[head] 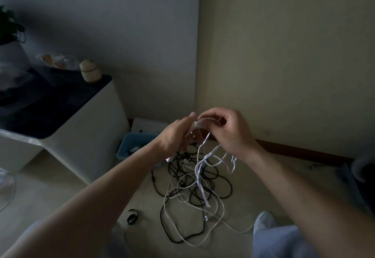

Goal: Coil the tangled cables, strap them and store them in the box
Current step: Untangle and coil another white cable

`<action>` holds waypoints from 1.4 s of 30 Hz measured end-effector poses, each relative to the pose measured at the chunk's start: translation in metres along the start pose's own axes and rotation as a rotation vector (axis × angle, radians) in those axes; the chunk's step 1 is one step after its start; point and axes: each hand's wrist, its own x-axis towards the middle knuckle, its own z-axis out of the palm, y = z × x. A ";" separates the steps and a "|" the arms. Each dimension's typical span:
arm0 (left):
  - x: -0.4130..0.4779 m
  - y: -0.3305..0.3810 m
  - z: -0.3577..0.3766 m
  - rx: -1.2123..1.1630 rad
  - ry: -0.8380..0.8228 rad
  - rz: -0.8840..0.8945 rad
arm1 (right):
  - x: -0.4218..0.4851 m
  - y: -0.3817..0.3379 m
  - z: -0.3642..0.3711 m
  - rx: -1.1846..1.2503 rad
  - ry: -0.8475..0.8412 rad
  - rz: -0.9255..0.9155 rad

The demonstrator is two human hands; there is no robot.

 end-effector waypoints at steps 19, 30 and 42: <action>-0.021 0.047 -0.020 -0.740 -0.017 -0.012 | -0.001 0.085 -0.037 -0.523 -0.422 0.285; -0.018 0.054 -0.001 -0.739 -0.180 -0.058 | 0.010 0.050 0.002 -0.180 -0.498 0.246; -0.019 0.047 -0.022 -0.892 -0.312 -0.076 | 0.019 0.035 0.013 0.137 -0.185 0.307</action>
